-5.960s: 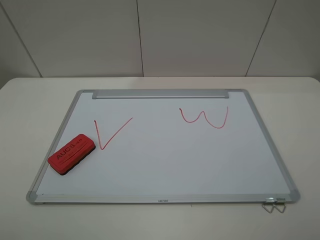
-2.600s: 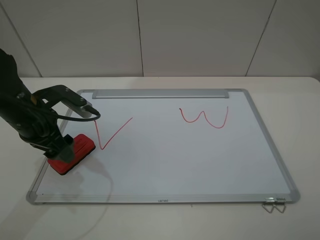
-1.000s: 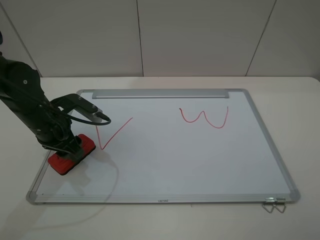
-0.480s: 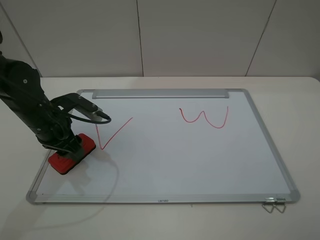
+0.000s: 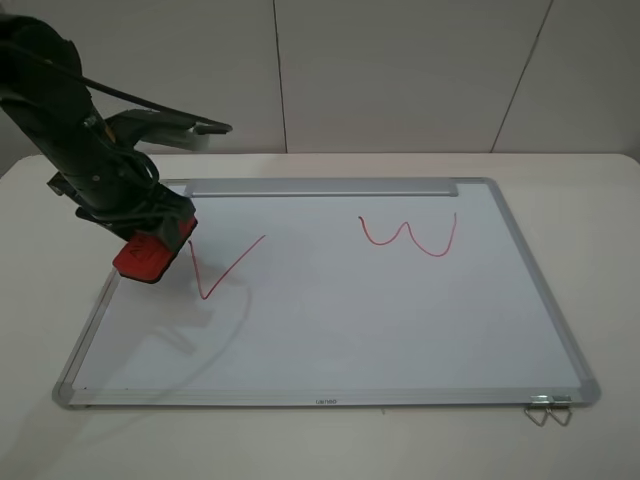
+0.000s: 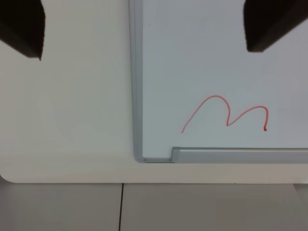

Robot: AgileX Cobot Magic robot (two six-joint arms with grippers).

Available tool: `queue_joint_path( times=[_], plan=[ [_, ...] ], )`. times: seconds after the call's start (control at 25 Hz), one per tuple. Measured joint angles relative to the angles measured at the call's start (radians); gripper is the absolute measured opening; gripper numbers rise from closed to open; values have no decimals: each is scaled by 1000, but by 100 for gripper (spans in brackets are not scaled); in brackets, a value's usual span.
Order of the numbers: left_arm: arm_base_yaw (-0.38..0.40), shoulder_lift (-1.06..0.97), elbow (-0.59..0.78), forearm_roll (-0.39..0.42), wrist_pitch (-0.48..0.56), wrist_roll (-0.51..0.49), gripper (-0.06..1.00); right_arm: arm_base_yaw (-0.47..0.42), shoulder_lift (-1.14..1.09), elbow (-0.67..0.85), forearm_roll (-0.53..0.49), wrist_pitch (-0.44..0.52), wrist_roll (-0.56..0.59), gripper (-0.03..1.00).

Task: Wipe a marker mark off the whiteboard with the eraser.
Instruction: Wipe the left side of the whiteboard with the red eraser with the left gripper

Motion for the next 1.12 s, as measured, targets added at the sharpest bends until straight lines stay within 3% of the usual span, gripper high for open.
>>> queue_joint_path(
  times=[0.48, 0.64, 1.12],
  plan=[
    [35, 328, -377, 31, 178, -85, 56, 0, 0, 0, 0, 0, 0, 71],
    [46, 340, -397, 64, 160, -96, 56, 0, 0, 0, 0, 0, 0, 71],
    [46, 402, -397, 57, 145, -97, 56, 0, 0, 0, 0, 0, 0, 71]
  ],
)
